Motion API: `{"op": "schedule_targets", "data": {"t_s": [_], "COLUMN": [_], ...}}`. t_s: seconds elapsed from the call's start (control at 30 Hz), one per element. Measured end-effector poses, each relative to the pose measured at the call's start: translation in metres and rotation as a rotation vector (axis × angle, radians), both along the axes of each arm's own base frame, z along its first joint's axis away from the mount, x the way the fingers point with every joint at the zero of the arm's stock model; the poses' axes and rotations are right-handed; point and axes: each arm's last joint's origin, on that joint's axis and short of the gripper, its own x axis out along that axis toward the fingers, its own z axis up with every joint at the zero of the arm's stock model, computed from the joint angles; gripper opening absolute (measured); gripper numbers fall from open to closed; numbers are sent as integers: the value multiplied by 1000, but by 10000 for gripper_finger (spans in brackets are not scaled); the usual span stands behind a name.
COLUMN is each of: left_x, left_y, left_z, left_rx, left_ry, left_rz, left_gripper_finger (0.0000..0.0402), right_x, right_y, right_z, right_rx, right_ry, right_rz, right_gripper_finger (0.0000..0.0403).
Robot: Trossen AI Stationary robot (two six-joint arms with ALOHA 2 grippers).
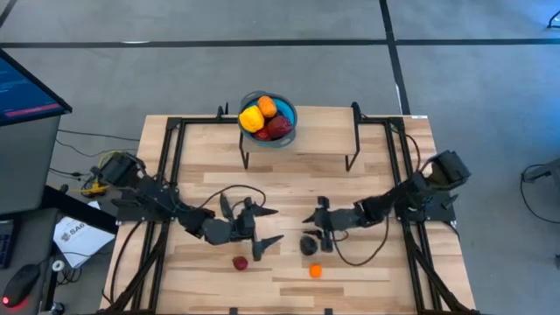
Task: Pick & Place Fruit
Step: Put the purple mangosteen into the blue strainer bowl on the shelf
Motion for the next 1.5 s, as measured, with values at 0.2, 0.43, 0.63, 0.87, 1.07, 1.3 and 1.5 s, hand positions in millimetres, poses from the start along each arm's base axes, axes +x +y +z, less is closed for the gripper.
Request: {"op": "schedule_targets", "data": {"t_s": [0.2,0.43,0.63,0.87,1.07,1.3,1.5], "left_x": [19,45,70,91,101,110,125], "left_y": [1,17,39,70,74,71,68], "left_z": [1,-9,-42,-68,-83,-90,-97], "left_rx": [-12,1,129,111,182,235,214], "left_ry": [23,203,299,343,292,195,167], "left_rz": [-123,-345,-490,-607,-747,-772,-857], "left_gripper_finger": [365,365,365,365,365,365,365], "right_x": [8,-22,-48,-60,-59,-60,-64], "right_y": [-11,14,41,59,59,67,74], "right_z": [16,51,73,78,82,98,106], "right_rx": [86,94,118,153,245,334,368], "right_ry": [-121,-81,-113,-167,-207,-349,-416], "right_rz": [-74,45,179,148,49,82,120], "right_gripper_finger": [105,80,75,75,75,75,75]}}
